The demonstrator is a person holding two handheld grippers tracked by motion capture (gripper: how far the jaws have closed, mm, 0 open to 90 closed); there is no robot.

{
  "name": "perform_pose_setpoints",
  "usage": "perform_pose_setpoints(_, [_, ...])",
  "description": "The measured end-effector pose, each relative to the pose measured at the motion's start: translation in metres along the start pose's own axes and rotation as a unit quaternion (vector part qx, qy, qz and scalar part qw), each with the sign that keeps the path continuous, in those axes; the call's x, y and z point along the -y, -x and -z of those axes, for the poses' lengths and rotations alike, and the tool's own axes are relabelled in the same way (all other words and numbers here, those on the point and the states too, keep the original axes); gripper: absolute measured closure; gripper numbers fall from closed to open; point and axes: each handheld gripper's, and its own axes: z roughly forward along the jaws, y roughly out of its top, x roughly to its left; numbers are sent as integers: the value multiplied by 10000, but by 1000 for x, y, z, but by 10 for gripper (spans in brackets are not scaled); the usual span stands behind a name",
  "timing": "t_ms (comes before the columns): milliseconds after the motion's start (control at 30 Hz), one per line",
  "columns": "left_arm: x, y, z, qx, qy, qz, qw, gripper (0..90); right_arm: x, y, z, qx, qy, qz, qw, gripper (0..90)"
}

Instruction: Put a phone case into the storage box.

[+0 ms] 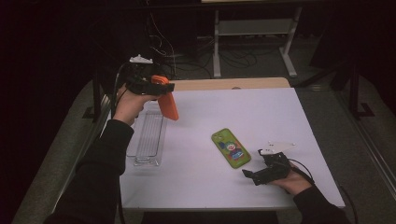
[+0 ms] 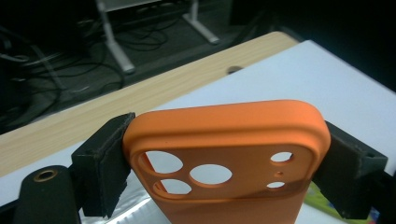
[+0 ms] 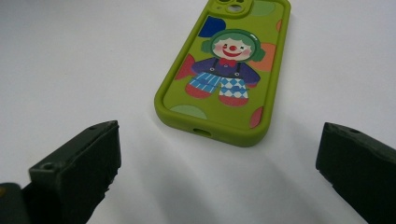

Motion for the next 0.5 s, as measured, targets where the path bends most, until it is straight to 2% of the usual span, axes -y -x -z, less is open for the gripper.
perform_pose_setpoints(33, [-2,-6,0,-138,-30,29,9999,145,0,0,0,0,1,-17,10000,0])
perform_pose_setpoints(67, [-2,-6,0,-138,-30,29,9999,144,0,0,0,0,1,-17,10000,0])
perform_pose_setpoints(167, [-6,-17,-1,-527,-87,45,9986,144,-1,0,0,-9,30,8,10000,0])
perform_pose_setpoints(233, [-8,-21,-2,-655,-114,71,9978,144,-1,0,1,-8,33,21,10000,0])
perform_pose_setpoints(267, [-8,-21,-2,-655,-114,71,9978,144,-1,0,1,-5,42,27,10000,0])
perform_pose_setpoints(300, [-9,-24,-3,-758,-128,99,9970,144,-1,0,1,-13,61,37,10000,0])
perform_pose_setpoints(367, [-9,-31,-8,-1057,-209,201,9940,144,-2,0,1,-45,75,31,10000,0])
perform_pose_setpoints(400, [-9,-33,-10,-1145,-227,218,9929,143,-2,0,1,-56,74,52,9999,0])
perform_pose_setpoints(433, [-9,-33,-10,-1145,-227,218,9929,144,-2,0,1,-62,71,47,9999,0])
perform_pose_setpoints(467, [-7,-36,-13,-1326,-312,257,9903,143,-2,-1,1,-68,58,12,10000,0])
perform_pose_setpoints(500, [-7,-36,-13,-1326,-312,257,9903,143,-2,-1,1,-74,52,17,10000,0])
